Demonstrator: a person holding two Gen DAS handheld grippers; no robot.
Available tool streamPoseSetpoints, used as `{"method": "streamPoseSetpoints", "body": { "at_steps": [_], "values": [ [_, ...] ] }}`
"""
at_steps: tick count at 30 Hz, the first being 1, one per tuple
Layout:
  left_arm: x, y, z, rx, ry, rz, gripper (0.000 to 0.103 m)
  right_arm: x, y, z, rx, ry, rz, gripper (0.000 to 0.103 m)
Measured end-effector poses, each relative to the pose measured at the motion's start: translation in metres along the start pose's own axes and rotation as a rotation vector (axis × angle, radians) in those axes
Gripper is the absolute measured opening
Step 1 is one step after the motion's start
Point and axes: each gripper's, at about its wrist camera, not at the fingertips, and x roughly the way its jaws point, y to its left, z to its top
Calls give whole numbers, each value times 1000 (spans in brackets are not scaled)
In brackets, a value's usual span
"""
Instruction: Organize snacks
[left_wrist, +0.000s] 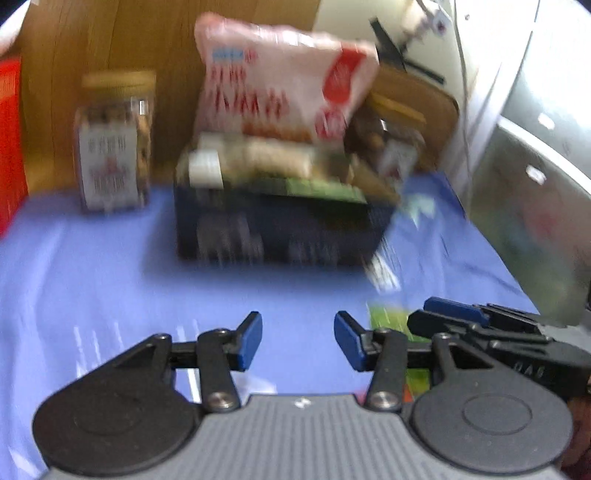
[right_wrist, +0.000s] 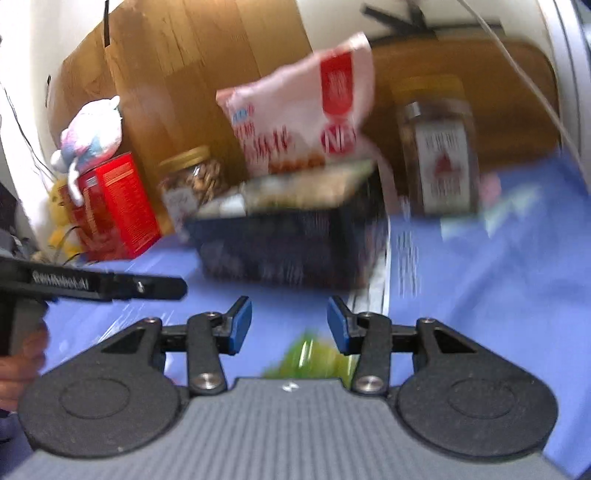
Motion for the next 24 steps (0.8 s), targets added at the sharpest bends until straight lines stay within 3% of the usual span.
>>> {"method": "streamPoseSetpoints", "body": {
  "at_steps": [5, 8, 15, 19, 24],
  "values": [
    [-19, 6, -37, -87, 62, -71, 44, -33, -13, -43, 248, 57, 128, 47],
    [-24, 4, -50, -103, 76, -103, 44, -41, -10, -54, 306, 79, 153, 43],
    [-30, -12, -57, -78, 58, -72, 43, -24, 20, -62, 316, 130, 210, 28],
    [-42, -5, -66, -113, 56, -78, 43, -24, 37, -69, 288, 182, 252, 12],
    [-61, 0, -85, -141, 54, -101, 43, -33, 50, -81, 272, 207, 292, 9]
  ]
}}
